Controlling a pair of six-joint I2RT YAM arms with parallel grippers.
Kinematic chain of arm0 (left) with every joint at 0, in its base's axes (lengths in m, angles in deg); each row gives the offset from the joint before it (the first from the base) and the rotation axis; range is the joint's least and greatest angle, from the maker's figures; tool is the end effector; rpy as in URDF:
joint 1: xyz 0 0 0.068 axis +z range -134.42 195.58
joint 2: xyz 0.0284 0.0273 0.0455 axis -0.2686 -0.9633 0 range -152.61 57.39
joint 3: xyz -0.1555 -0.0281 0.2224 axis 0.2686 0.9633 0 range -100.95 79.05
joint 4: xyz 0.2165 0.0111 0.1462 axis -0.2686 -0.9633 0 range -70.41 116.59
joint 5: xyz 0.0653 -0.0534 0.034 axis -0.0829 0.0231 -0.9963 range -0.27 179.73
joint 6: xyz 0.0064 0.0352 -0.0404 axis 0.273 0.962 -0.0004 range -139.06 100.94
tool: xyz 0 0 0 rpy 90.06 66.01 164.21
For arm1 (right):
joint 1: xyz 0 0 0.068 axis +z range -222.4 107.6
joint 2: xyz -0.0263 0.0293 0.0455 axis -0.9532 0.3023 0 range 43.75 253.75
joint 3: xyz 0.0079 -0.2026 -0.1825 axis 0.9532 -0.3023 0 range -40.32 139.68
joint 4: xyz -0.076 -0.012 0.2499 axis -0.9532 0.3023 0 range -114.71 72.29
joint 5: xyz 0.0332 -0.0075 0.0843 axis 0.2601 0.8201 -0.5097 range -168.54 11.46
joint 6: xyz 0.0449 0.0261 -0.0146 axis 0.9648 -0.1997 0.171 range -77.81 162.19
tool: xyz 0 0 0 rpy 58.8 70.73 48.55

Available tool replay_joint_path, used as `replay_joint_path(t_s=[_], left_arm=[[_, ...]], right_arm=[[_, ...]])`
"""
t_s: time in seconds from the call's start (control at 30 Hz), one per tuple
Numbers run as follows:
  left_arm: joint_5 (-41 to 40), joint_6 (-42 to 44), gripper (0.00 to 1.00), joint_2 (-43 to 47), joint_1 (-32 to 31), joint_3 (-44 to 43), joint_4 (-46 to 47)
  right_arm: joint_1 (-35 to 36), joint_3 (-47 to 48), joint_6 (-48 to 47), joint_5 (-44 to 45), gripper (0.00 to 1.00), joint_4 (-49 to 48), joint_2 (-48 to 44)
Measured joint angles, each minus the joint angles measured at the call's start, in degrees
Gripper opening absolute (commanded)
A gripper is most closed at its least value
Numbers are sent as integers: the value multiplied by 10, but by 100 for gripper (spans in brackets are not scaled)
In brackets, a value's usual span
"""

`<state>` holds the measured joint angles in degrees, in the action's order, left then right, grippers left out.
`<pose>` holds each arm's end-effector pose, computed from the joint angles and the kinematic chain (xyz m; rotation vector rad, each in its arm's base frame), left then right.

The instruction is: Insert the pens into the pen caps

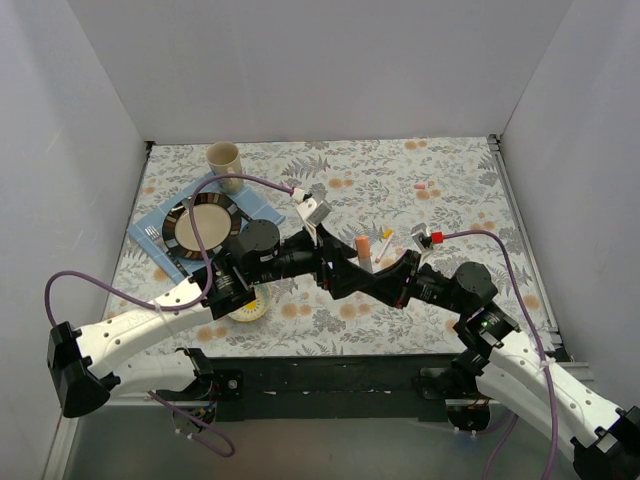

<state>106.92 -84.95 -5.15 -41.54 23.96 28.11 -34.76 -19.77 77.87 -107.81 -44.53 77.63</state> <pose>0.1304 -0.2211 0.3643 0.1205 2.0483 -1.7573 0.1141 0.1100 0.2745 -0.4873 1.5650 1.3816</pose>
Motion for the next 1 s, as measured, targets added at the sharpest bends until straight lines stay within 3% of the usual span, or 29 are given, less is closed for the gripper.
replay_joint_path(t_s=[0.33,0.53,0.67,1.0], left_arm=[[-57,1,95,27,0,1,-40],[-78,0,87,14,7,-2,-36],[-51,-7,85,0,24,-2,-1],[42,-41,68,-10,75,-2,76]], right_arm=[[3,20,-16,-3,1,5,-3],[3,23,-18,-21,1,4,1],[3,23,-14,-40,1,2,7],[3,23,1,-68,1,-19,9]])
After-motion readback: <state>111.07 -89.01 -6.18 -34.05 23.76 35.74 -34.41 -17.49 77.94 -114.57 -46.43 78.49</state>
